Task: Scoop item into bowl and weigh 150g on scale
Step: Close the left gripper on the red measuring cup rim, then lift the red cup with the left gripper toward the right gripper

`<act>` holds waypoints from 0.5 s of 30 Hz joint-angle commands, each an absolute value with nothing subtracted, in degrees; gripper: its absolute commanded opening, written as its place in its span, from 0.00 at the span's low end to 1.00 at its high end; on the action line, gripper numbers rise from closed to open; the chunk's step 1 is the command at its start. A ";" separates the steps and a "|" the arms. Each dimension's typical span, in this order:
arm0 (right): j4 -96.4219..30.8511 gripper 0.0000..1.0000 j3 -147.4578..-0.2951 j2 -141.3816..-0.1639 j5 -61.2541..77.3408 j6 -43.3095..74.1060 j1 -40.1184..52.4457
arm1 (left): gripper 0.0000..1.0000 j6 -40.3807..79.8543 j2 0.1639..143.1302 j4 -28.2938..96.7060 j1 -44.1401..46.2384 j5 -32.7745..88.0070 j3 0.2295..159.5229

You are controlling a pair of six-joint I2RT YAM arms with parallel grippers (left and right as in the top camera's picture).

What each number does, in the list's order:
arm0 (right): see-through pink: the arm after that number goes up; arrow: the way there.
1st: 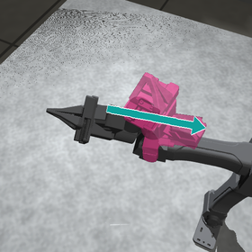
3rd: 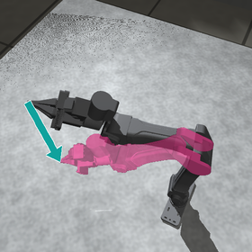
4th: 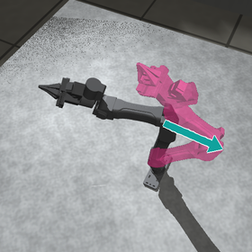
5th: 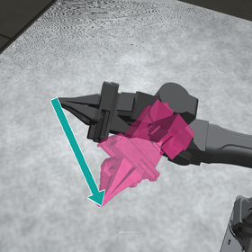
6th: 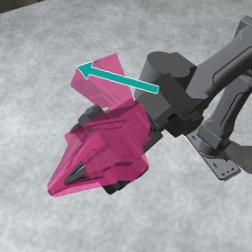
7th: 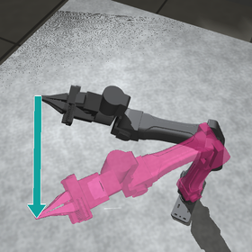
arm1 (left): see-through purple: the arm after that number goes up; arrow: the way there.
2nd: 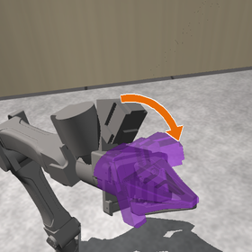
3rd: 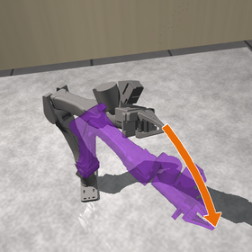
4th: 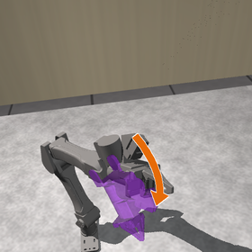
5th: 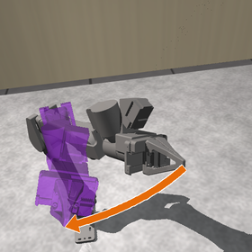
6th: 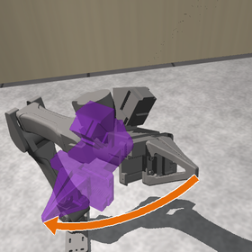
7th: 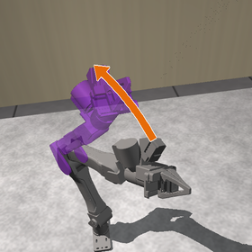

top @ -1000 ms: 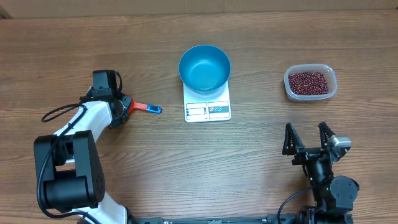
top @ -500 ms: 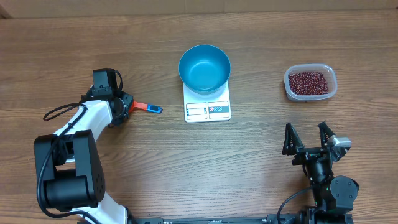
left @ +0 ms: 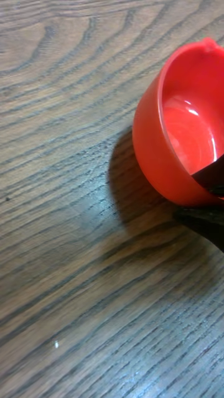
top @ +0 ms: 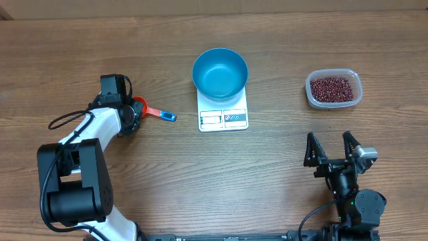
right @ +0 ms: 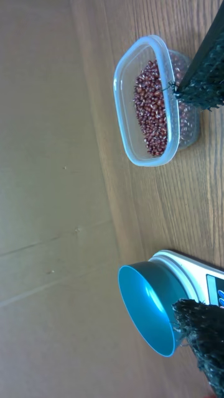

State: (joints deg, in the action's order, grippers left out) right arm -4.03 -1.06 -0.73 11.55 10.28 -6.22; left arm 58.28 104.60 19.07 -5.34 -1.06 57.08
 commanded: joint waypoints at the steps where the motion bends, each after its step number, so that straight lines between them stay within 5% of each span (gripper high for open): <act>1: -3.70 1.00 -0.45 -0.16 10.96 10.17 -5.74 | 0.04 54.11 104.81 20.05 -6.26 0.91 56.42; 15: -3.70 1.00 -0.45 -0.16 10.96 10.17 -5.74 | 0.04 51.35 74.04 33.63 -11.97 19.00 56.45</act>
